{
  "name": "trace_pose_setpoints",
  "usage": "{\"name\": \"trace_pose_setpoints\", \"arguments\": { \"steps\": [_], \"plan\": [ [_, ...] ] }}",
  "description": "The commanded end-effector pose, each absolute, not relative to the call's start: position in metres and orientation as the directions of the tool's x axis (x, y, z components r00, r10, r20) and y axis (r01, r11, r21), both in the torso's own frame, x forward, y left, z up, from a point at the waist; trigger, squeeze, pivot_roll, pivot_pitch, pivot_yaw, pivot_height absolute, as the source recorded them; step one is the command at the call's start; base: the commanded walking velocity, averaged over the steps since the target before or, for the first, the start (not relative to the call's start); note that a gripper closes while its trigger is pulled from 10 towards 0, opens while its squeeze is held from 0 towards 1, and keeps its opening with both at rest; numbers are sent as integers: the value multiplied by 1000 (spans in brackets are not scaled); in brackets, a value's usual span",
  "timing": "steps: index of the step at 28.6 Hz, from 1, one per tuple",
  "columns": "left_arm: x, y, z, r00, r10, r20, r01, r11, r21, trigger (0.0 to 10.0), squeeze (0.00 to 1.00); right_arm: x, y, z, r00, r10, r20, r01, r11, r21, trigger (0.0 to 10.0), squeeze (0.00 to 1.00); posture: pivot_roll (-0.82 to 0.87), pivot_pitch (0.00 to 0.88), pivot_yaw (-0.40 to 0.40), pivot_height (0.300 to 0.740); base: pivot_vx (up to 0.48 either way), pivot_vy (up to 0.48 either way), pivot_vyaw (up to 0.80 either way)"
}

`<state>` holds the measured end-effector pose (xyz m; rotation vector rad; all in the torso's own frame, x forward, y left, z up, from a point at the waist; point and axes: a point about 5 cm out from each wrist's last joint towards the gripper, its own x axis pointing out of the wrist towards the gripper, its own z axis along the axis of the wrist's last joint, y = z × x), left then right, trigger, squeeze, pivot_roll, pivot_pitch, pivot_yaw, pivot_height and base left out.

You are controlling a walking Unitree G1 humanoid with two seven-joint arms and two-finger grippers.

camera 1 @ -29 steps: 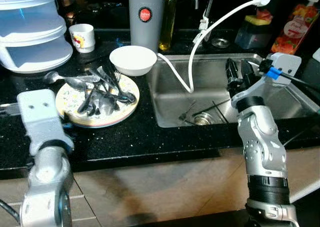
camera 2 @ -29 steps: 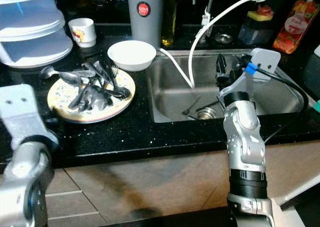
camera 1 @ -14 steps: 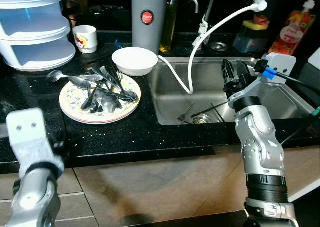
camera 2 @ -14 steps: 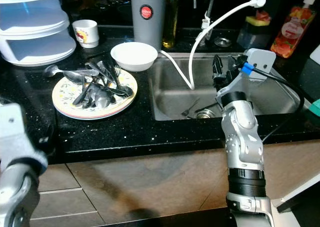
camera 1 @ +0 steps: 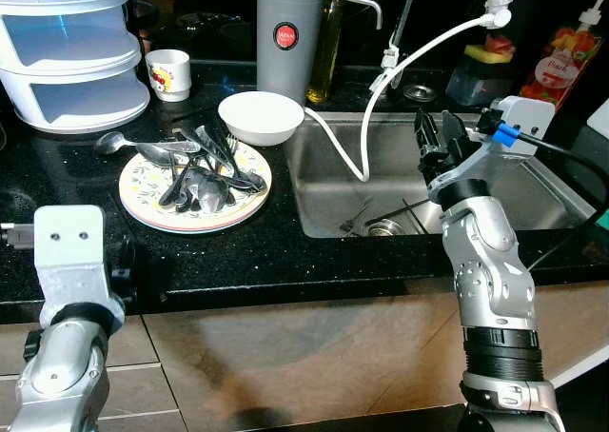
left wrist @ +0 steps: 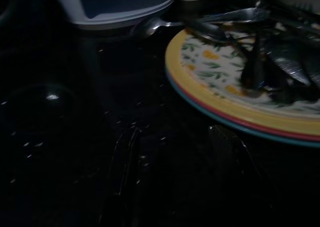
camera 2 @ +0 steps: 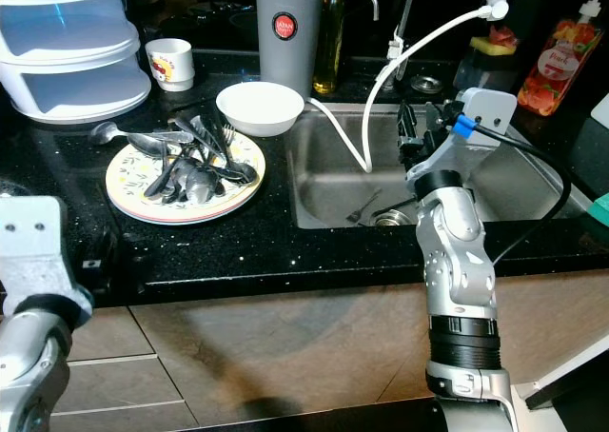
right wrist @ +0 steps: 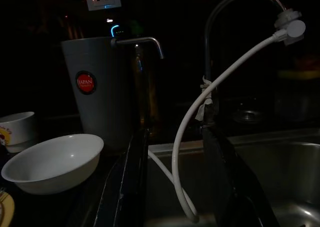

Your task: Kitchen organization

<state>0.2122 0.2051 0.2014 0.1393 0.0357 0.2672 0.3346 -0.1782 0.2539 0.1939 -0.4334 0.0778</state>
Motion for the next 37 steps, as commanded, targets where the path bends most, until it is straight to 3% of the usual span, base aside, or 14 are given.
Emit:
{"name": "trace_pose_setpoints", "arguments": {
  "steps": [1, 4, 8, 11, 17, 19, 22, 23, 24, 25, 26, 34, 37],
  "plan": [
    [212, 202, 200, 970, 239, -34, -232, 962, 144, 10000, 0, 334, -181, 249, 912, 21, 409, -102, 979, 177, 10000, 0, 135, 24, -76, 740, 0, 0, 0],
    [214, 194, 180, 967, 182, -176, -174, 983, 56, 10000, 0, 334, -181, 250, 912, 22, 409, -103, 979, 176, 10000, 0, 136, 26, -77, 740, 0, 0, 0],
    [217, 195, 168, 949, 181, -258, -171, 983, 59, 10000, 0, 334, -181, 250, 912, 21, 410, -102, 979, 177, 10000, 0, 132, 25, -79, 740, 0, 0, 0],
    [212, 218, 151, 854, 349, -386, -363, 931, 38, 10000, 0, 334, -182, 250, 912, 20, 409, -101, 979, 176, 10000, 0, 129, 27, -78, 740, 0, 0, 0],
    [211, 246, 151, 758, 523, -389, -512, 847, 140, 10000, 0, 334, -181, 250, 912, 20, 409, -101, 979, 177, 10000, 0, 129, 27, -78, 740, 0, 0, 0],
    [216, 263, 155, 718, 590, -370, -583, 800, 144, 10000, 0, 334, -181, 250, 912, 20, 410, -101, 979, 178, 10000, 0, 129, 27, -78, 740, 0, 0, 0],
    [228, 273, 157, 714, 592, -375, -603, 791, 100, 10000, 0, 334, -181, 250, 911, 17, 411, -100, 978, 181, 10000, 0, 140, 23, -77, 740, 0, 0, 0],
    [246, 278, 158, 721, 578, -382, -607, 793, 53, 5686, 0, 335, -180, 250, 911, 15, 412, -99, 978, 184, 10000, 0, 137, 16, -78, 740, 0, 0, 0],
    [246, 278, 158, 721, 578, -382, -607, 793, 53, 5686, 0, 335, -180, 250, 911, 15, 412, -99, 978, 184, 10000, 0, 137, 16, -78, 740, 0, 0, 0],
    [260, 278, 159, 733, 554, -395, -596, 803, 20, 3294, 0, 335, -180, 250, 911, 14, 413, -100, 977, 186, 10000, 0, 132, 12, -76, 740, 0, 0, 0],
    [267, 277, 159, 744, 535, -400, -581, 814, 7, 0, 0, 335, -179, 251, 910, 14, 414, -99, 977, 186, 10000, 0, 132, 12, -76, 740, 0, 0, 0],
    [295, 272, 156, 765, 464, -447, -549, 833, -74, 0, 0, 333, -187, 253, 904, -16, 427, -71, 980, 186, 10000, 0, 97, 0, -53, 740, 0, 0, 0],
    [308, 258, 162, 795, 428, -430, -512, 853, -99, 0, 0, 330, -190, 251, 904, -31, 427, -55, 981, 188, 10000, 0, 85, 0, -39, 740, 0, 0, 0]
  ]
}}
